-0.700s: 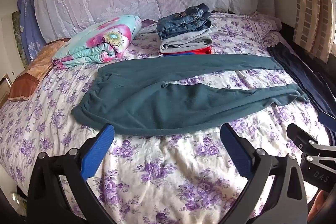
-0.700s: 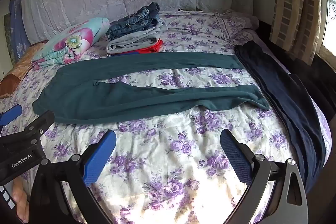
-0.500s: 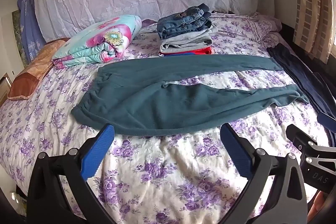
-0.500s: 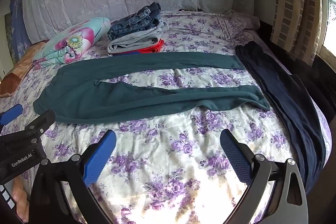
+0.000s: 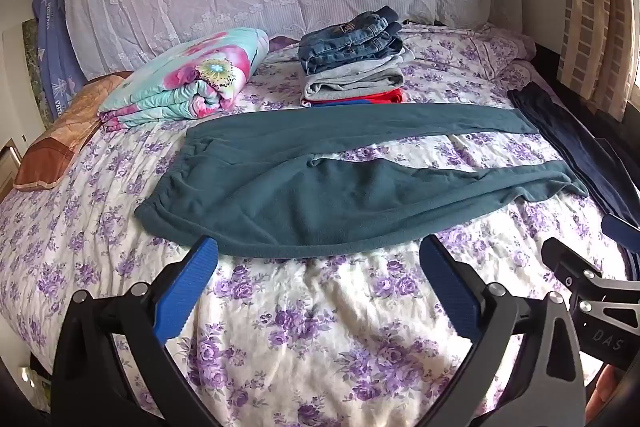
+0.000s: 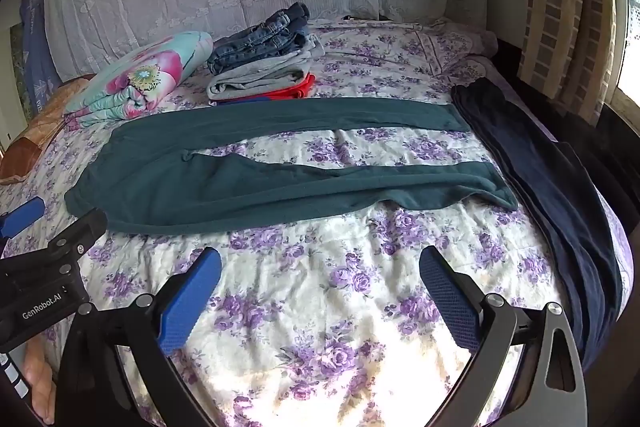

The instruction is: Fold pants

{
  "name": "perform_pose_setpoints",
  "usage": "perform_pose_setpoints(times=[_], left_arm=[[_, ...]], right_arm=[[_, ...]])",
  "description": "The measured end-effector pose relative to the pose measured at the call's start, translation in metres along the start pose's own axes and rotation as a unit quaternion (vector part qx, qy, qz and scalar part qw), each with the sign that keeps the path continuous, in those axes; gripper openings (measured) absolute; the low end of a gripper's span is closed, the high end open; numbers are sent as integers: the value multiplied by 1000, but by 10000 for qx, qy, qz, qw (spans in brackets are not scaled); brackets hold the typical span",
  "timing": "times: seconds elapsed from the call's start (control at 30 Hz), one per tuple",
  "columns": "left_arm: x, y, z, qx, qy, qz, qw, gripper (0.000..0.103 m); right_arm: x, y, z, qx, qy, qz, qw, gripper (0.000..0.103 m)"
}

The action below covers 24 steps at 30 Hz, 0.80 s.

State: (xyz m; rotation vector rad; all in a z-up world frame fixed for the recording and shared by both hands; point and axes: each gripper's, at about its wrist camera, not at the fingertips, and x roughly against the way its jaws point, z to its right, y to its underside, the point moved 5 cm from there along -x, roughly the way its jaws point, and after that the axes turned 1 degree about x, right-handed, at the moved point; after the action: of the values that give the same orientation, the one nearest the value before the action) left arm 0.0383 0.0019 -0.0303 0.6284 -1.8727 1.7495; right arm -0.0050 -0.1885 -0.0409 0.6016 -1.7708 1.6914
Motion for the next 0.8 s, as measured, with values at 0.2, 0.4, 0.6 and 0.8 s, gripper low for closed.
perform_pose_setpoints(times=[0.2,0.4,0.6,0.8], left_arm=[[0,0,0,1,6,-1,10000,98],[-1,2,-1,5,7,-8,10000,98],[-2,5,-2,7,-3,-17,10000,98],[-5,11,-5,30,-10,-23,10000,98]], right_arm=[[-1,0,-2,2,-4,-7,10000,99],[-2,1,-3,1,-4,-14,10000,99],[-2,1,-5,2,-5,-23,10000,99],[-2,1,-6,5,-6,-27,10000,99]])
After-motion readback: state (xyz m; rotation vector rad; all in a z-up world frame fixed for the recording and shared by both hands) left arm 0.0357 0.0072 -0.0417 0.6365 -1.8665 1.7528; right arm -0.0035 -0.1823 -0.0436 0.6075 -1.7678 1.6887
